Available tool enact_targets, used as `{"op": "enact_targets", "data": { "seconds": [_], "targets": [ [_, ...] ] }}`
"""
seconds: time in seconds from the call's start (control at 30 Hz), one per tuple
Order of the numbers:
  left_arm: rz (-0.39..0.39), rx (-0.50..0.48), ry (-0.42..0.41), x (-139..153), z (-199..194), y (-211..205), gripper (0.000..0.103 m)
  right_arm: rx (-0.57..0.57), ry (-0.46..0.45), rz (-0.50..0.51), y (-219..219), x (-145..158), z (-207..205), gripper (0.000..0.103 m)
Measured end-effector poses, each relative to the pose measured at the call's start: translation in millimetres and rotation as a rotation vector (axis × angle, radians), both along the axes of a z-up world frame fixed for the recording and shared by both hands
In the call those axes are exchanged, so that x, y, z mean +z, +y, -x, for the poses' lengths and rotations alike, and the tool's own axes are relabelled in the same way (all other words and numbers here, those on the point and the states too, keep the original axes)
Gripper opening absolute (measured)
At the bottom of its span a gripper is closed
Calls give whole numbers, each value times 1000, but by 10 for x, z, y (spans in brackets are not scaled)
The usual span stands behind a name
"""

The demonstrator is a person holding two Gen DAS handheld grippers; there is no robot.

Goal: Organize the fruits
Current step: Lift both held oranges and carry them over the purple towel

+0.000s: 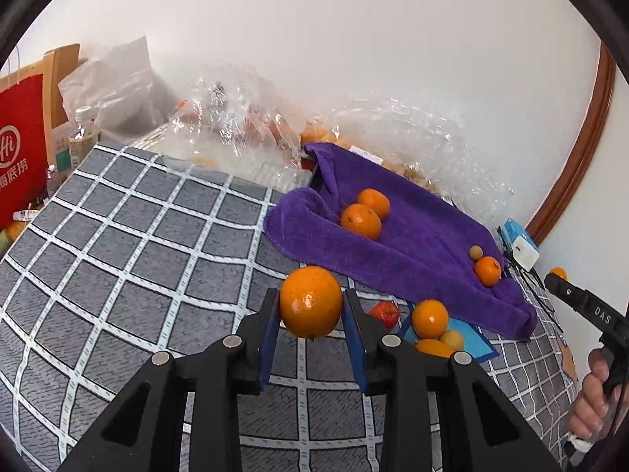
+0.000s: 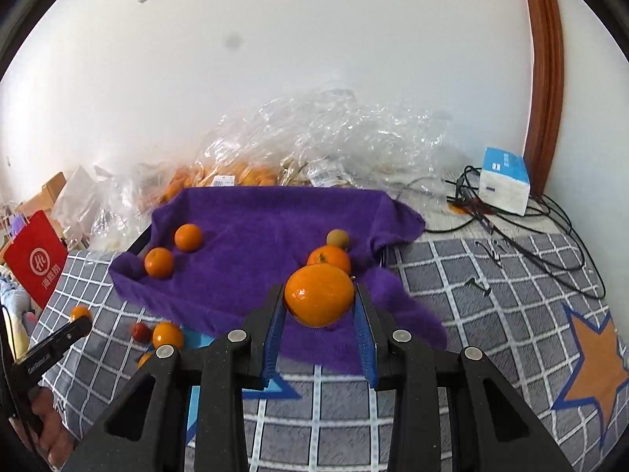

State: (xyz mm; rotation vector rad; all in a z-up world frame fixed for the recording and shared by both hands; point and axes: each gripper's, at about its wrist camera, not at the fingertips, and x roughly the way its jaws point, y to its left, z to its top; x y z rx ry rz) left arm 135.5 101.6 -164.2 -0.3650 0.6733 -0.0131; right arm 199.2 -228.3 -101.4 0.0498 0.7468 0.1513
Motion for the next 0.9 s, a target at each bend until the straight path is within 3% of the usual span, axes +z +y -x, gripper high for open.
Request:
{"op": "enact_targets", "data": {
  "seconds": [0.2,0.5,0.9],
  "targets": [
    [-4,12,12,65,-39,37,30,3,43,22,20,-80,-245,34],
    [-109,16,-17,364,-189,53,30,11,160,32,67,-534,-608,34],
    [-68,-108,37,397,-704,-364,30,49,148,68,129,-665,-605,34]
  ]
}}
